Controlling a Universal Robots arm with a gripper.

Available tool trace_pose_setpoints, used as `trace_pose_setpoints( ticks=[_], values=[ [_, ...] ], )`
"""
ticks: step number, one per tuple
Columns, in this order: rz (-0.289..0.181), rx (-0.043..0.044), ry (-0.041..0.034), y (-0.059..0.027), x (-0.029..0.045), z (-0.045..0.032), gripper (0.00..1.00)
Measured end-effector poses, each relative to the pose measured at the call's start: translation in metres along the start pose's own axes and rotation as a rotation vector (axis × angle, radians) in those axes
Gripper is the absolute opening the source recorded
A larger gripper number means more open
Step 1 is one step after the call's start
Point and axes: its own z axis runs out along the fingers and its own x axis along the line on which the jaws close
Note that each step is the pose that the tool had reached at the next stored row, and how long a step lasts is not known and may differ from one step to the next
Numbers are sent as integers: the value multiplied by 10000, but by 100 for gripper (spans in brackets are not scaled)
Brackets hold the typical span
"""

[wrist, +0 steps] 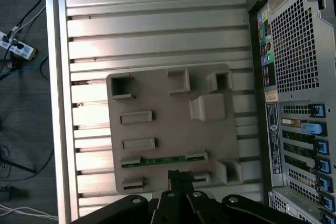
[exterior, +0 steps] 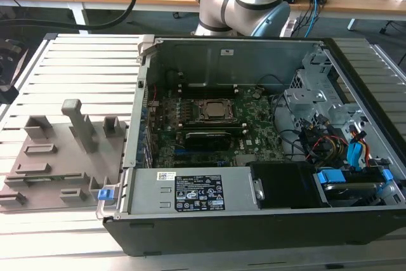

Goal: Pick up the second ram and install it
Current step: 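Reach for the second ram, then pick up the second ram and move it above second insertion slot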

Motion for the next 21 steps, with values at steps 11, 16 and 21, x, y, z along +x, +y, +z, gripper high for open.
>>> trace_pose_setpoints(
  ticks=[11,16,21],
  values=[
    [-827,-11,37,-2,0,0,11],
    [-3107,-41,138,-2,0,0,11],
    [-4951,-66,220,-2,0,0,11]
  ],
)
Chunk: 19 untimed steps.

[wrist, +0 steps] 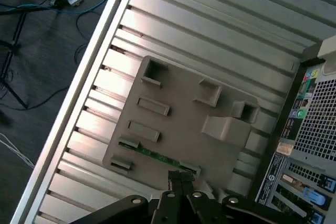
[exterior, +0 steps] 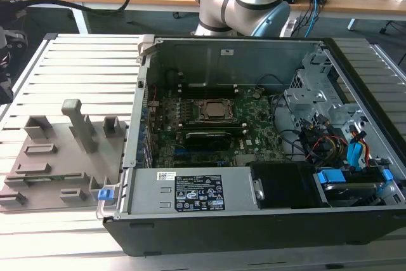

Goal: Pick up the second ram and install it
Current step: 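Pick up the second ram and move it above second insertion slot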

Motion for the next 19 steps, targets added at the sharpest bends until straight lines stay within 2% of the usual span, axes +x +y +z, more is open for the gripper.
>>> trace_pose_setpoints(
  ticks=[2,3,4,9,13,14,19],
  values=[
    [-732,-10,33,0,0,0,11],
    [-1293,-18,57,0,0,0,11],
    [-1593,-22,71,0,0,0,11],
    [-3806,-52,169,0,0,1,11],
    [-4796,-65,213,0,0,1,11],
    [-5295,-72,235,0,0,1,11],
    [-7140,-94,318,-1,0,1,11]
  ],
)
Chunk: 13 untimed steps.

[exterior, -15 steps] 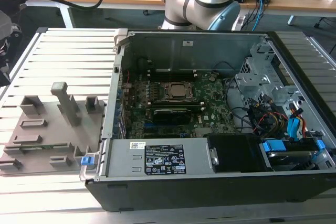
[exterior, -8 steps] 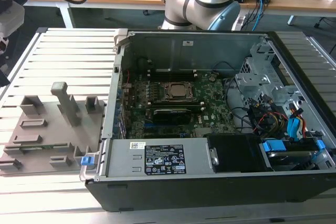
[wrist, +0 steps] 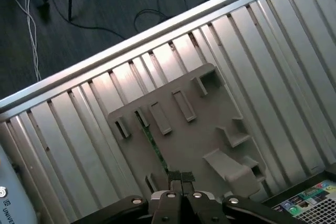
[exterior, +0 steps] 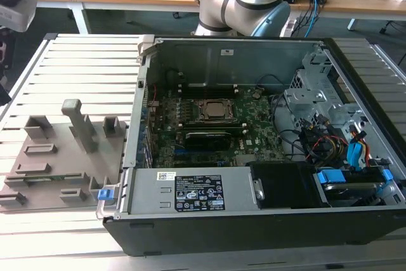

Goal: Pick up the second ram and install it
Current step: 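Pick up the second ram and move it above second insertion slot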

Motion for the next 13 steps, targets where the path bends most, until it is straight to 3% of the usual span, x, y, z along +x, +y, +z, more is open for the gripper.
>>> trace_pose_setpoints(
  ticks=[3,10,13],
  values=[
    [-625,-8,28,0,0,0,11],
    [-2646,-34,119,0,0,0,11],
    [-2765,-35,125,1,0,0,11]
  ],
)
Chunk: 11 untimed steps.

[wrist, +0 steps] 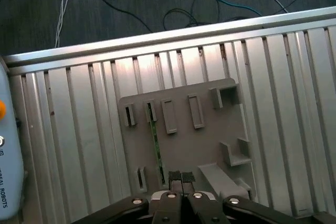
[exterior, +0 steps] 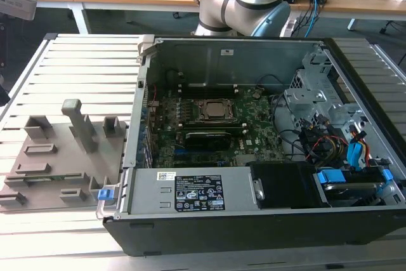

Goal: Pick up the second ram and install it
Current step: 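Pick up the second ram and move it above second insertion slot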

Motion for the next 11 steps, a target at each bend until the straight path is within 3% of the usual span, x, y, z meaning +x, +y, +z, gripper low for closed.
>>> trace_pose_setpoints(
  ticks=[3,4,5,6,7,11],
  values=[
    [0,0,2,0,0,0,11],
    [0,0,2,0,0,0,17],
    [0,0,3,0,0,0,30],
    [0,0,3,0,0,0,30],
    [0,0,4,0,0,0,36],
    [0,1,3,-2,0,33,36]
  ],
)
